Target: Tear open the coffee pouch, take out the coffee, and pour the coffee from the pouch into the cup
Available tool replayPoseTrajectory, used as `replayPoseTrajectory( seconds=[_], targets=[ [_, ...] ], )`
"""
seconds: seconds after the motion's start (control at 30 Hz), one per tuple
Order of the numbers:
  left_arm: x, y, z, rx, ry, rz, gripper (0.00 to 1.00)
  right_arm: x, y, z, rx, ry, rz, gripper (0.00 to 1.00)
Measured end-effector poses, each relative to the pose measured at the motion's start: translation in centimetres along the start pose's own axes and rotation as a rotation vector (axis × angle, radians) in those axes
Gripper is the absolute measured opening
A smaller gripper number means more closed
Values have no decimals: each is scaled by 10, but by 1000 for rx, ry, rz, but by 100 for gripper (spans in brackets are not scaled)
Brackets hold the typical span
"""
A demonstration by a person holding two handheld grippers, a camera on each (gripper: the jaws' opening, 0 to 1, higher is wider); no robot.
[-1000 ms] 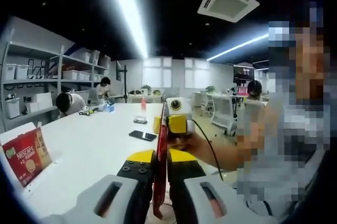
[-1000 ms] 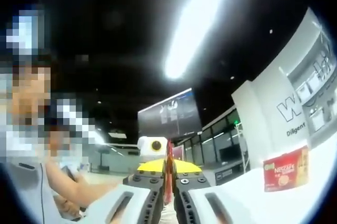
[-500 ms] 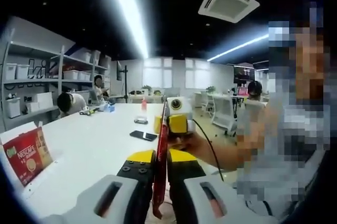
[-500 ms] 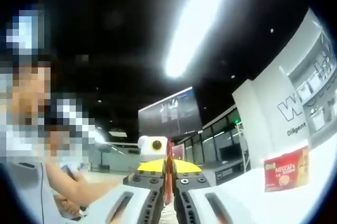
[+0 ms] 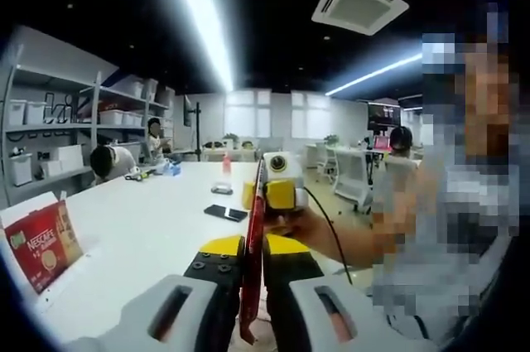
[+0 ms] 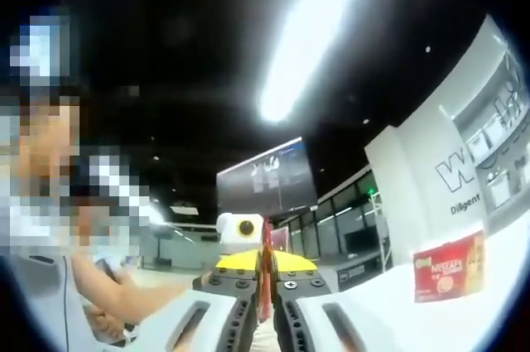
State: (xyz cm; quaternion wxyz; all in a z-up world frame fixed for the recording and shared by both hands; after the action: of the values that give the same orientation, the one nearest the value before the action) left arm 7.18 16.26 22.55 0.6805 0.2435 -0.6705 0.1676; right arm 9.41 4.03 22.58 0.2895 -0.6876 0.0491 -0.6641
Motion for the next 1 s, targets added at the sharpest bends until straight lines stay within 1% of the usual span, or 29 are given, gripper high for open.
replayPoseTrajectory(
  seconds=[0.2, 0.53, 1.0],
  targets=[
    [-2, 0, 1, 0, -1, -3, 12, -2, 1, -1, 0, -3, -1, 5],
    [1, 2, 3, 5, -9, -2, 12, 1, 0, -1, 5, -2, 15, 5],
    [0, 2, 1, 5, -3, 8, 12, 0, 0, 0, 2, 2, 7, 5]
  ],
)
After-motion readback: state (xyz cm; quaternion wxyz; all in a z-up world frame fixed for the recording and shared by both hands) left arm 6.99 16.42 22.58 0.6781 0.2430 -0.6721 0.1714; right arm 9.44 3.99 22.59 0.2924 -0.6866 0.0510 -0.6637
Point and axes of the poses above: the point that each gripper's makers call its tool centre point, and the gripper's own axes: y roughly backward along the fingers, z roughly to its right, x roughly out of its top, the point moved 6 cm from there along y, roughly backward along the fingers, and after that the axes turned 13 degrees about x, right-handed, at the moved point
